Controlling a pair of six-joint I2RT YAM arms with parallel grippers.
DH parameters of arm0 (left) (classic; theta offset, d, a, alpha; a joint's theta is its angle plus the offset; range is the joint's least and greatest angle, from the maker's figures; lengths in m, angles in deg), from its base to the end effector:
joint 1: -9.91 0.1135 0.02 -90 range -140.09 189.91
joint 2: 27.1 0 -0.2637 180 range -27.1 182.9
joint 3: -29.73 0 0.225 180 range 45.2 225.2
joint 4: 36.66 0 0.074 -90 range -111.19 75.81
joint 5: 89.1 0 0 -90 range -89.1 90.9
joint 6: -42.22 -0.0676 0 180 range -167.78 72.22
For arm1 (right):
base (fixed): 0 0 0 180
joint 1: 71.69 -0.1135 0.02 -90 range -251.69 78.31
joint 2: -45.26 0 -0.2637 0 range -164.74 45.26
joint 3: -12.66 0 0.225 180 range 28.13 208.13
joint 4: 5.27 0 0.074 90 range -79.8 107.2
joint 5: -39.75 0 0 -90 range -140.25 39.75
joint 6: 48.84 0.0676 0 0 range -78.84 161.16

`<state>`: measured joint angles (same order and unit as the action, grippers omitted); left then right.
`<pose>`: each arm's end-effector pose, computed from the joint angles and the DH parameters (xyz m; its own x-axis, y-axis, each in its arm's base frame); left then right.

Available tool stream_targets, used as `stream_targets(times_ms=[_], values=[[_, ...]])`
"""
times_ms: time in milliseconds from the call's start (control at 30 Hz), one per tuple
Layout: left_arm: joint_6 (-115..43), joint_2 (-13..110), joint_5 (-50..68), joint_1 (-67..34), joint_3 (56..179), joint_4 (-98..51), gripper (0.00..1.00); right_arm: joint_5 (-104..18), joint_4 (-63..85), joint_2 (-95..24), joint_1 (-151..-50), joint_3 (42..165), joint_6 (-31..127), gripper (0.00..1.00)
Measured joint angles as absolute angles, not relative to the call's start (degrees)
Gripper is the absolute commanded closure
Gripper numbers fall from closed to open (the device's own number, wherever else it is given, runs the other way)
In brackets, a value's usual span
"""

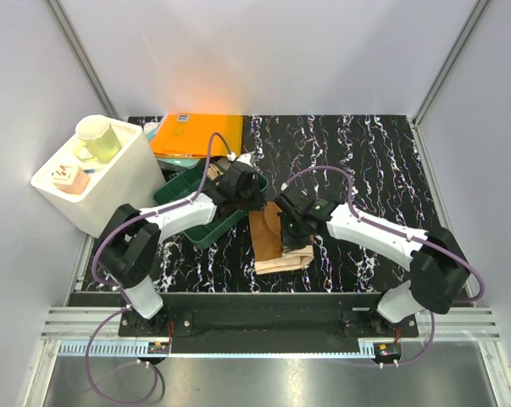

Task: Roll the underwear
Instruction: Fold the underwear at the center of the board.

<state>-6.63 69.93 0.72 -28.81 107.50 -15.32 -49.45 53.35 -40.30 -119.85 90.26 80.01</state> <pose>0.2905 -0.2326 0.2089 -0.7927 -0.2079 -0.5731 0.1355 0.8565 -0.4981 0.1852 0.2083 0.2153 -0.9463 -0.1166 -0.3015 -0.1991 0.9451 0.2593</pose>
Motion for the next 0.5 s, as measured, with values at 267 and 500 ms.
stream_targets(times_ms=[267,500], values=[[-8.55,69.47,2.38,-26.06,104.59,-15.32,1.0,-47.53,49.4,-45.15,-121.03,91.22,81.14,1.0],[-9.36,67.79,3.14,-25.1,102.67,-16.35,1.0,-46.0,46.54,-49.19,-121.33,91.61,81.56,1.0]])
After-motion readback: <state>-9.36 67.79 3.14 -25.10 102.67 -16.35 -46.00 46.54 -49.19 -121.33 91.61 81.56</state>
